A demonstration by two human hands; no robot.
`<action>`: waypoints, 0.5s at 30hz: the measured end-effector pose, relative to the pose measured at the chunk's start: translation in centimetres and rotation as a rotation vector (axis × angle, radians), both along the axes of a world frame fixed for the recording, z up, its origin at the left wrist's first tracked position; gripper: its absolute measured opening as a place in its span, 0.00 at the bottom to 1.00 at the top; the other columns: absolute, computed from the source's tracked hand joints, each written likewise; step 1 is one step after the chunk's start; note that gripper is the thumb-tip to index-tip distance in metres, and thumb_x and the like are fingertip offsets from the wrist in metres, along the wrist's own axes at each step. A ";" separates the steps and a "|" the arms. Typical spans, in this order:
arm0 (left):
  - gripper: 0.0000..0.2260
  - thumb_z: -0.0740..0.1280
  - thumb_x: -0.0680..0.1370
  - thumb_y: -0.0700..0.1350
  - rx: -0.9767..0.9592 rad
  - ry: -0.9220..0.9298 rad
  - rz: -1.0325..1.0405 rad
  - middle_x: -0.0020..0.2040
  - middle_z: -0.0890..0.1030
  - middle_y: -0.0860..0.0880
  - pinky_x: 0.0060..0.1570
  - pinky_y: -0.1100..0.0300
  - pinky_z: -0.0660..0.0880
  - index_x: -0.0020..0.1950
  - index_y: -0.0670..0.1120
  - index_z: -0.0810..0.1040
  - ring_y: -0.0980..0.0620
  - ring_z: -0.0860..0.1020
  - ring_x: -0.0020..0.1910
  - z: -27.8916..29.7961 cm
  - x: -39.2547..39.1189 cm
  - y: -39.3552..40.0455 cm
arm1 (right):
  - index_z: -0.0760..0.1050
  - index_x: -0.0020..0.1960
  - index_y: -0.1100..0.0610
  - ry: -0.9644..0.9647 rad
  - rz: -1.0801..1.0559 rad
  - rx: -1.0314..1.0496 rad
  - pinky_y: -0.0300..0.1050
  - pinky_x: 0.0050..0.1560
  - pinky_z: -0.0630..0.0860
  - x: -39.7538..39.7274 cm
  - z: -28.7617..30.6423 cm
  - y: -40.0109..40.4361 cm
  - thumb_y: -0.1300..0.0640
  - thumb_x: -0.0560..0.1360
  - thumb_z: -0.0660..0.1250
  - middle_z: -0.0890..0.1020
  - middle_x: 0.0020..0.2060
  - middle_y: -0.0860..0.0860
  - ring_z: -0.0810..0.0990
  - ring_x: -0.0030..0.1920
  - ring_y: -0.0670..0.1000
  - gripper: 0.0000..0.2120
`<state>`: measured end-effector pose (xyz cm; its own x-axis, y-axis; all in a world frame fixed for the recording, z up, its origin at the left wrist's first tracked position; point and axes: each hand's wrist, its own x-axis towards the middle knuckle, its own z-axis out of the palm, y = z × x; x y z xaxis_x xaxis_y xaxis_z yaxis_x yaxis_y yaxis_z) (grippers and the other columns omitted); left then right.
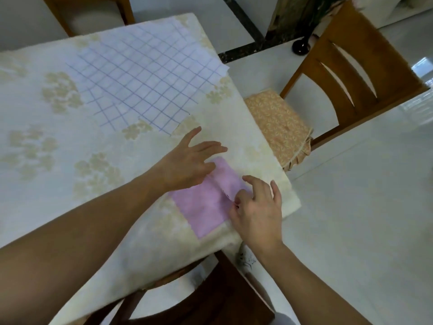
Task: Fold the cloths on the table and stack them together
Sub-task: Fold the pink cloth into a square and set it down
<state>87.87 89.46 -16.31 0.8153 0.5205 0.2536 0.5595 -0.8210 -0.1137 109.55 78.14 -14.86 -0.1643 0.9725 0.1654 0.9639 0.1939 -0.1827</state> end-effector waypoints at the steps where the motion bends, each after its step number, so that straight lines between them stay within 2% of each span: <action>1: 0.06 0.72 0.69 0.40 -0.008 -0.001 0.009 0.70 0.75 0.45 0.71 0.32 0.58 0.38 0.49 0.75 0.46 0.74 0.69 -0.2 -0.6 -0.5 | 0.79 0.37 0.56 0.000 0.002 0.003 0.62 0.70 0.66 -0.7 -0.2 -0.5 0.49 0.72 0.60 0.80 0.57 0.54 0.77 0.61 0.55 0.14; 5: 0.07 0.70 0.69 0.38 -0.005 -0.012 0.043 0.69 0.76 0.44 0.71 0.32 0.57 0.35 0.47 0.75 0.46 0.74 0.69 -1.1 -2.7 -2.1 | 0.77 0.36 0.56 -0.009 0.012 -0.005 0.62 0.70 0.65 -3.3 -1.9 -2.1 0.51 0.71 0.67 0.80 0.57 0.54 0.78 0.60 0.54 0.10; 8: 0.07 0.68 0.69 0.37 -0.006 -0.007 0.060 0.68 0.76 0.44 0.71 0.32 0.58 0.35 0.47 0.74 0.46 0.74 0.68 -2.2 -3.8 -3.3 | 0.76 0.36 0.56 -0.021 0.028 -0.031 0.60 0.71 0.63 -4.6 -2.8 -3.2 0.51 0.68 0.74 0.80 0.57 0.54 0.78 0.58 0.54 0.10; 15: 0.07 0.71 0.69 0.40 -0.049 0.020 0.074 0.68 0.75 0.44 0.70 0.32 0.58 0.38 0.48 0.74 0.46 0.73 0.68 -3.7 -5.3 -5.2 | 0.77 0.36 0.54 -0.051 0.031 -0.131 0.60 0.72 0.63 -6.1 -4.1 -4.5 0.52 0.65 0.75 0.79 0.58 0.52 0.77 0.61 0.53 0.08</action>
<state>82.52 84.26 -20.04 0.7792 0.5905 0.2102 0.6164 -0.7826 -0.0866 103.49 73.64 -18.92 -0.1995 0.9795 0.0276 0.9665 0.2014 -0.1592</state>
